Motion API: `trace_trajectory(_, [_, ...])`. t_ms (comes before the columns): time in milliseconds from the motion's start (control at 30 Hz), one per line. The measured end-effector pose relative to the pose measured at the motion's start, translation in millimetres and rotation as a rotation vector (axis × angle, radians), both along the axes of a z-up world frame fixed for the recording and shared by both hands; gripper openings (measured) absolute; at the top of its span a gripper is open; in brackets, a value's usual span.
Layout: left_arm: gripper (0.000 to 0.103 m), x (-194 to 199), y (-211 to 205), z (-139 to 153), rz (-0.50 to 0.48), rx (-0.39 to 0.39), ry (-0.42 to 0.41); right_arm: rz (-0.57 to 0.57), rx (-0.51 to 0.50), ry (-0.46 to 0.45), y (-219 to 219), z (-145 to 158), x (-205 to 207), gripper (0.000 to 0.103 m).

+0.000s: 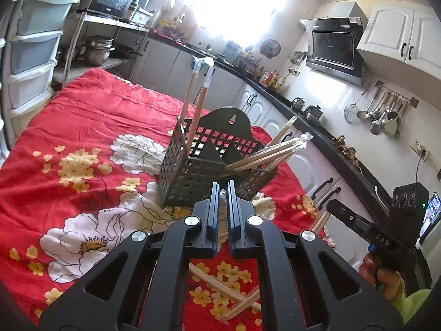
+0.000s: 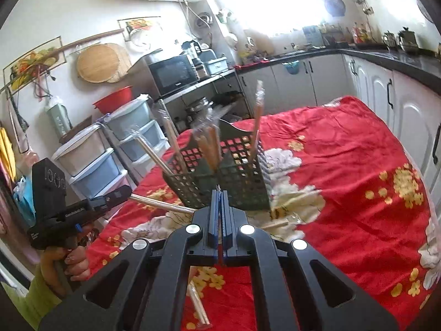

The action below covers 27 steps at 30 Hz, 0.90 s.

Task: Organize utensils
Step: 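Lift the chopstick with the right gripper and carry it over the caddy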

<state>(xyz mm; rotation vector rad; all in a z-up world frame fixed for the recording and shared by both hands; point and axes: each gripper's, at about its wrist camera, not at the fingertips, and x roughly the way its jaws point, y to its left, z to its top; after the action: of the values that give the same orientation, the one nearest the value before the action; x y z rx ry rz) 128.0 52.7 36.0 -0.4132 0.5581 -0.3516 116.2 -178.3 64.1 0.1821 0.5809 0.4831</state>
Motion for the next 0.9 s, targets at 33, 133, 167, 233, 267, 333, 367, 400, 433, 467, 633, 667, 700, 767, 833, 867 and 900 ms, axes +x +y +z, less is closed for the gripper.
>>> trace_trajectory(33, [0.002, -1, 0, 2, 0.000, 0.000, -0.005, 0.004, 0.000, -0.005, 2, 2, -1, 0.002])
trace_trajectory(133, [0.002, -4, 0, 8, -0.003, -0.004, -0.020, 0.024, -0.001, -0.021, 9, 8, -2, 0.002])
trace_trajectory(167, [0.002, -5, 0, 10, -0.003, -0.004, -0.026, 0.031, -0.002, -0.027, 11, 10, -3, 0.002])
trace_trajectory(233, [0.002, -7, -1, 13, -0.004, -0.004, -0.035, 0.042, -0.003, -0.035, 15, 13, -4, 0.002])
trace_trajectory(267, [0.002, -7, -1, 15, -0.004, -0.003, -0.039, 0.047, -0.003, -0.038, 17, 14, -4, 0.002])
trace_trajectory(333, [0.002, -8, -1, 18, -0.003, -0.003, -0.046, 0.058, -0.004, -0.046, 21, 16, -5, 0.002])
trace_trajectory(367, [0.002, -8, 0, 19, -0.003, -0.005, -0.049, 0.063, -0.004, -0.050, 23, 18, -5, 0.002])
trace_trajectory(400, [0.002, -9, -1, 22, -0.004, -0.006, -0.054, 0.069, -0.004, -0.053, 25, 19, -5, 0.002])
trace_trajectory(433, [0.002, -9, -1, 23, -0.004, -0.006, -0.059, 0.073, -0.004, -0.056, 26, 21, -5, 0.002])
trace_trajectory(467, [0.002, -10, -1, 25, -0.004, -0.007, -0.063, 0.076, -0.004, -0.060, 28, 22, -5, 0.002])
trace_trajectory(633, [0.002, -13, 0, 34, -0.001, -0.015, -0.089, 0.096, -0.002, -0.085, 34, 32, -7, 0.002])
trace_trajectory(667, [0.002, -13, 0, 35, -0.001, -0.017, -0.095, 0.100, 0.001, -0.092, 35, 35, -8, 0.002])
trace_trajectory(700, [0.002, -14, 0, 37, -0.001, -0.018, -0.099, 0.105, 0.004, -0.099, 36, 38, -9, 0.002])
trace_trajectory(767, [0.002, -15, 0, 40, 0.000, -0.020, -0.107, 0.110, 0.007, -0.112, 38, 42, -10, 0.002])
trace_trajectory(833, [0.002, -16, 0, 45, -0.002, -0.020, -0.119, 0.117, 0.010, -0.125, 40, 47, -12, 0.002])
trace_trajectory(867, [0.002, -16, 0, 48, -0.002, -0.021, -0.127, 0.119, 0.012, -0.132, 41, 50, -12, 0.002])
trace_trajectory(900, [0.002, -16, -1, 50, -0.004, -0.022, -0.132, 0.121, 0.015, -0.140, 41, 53, -13, 0.002])
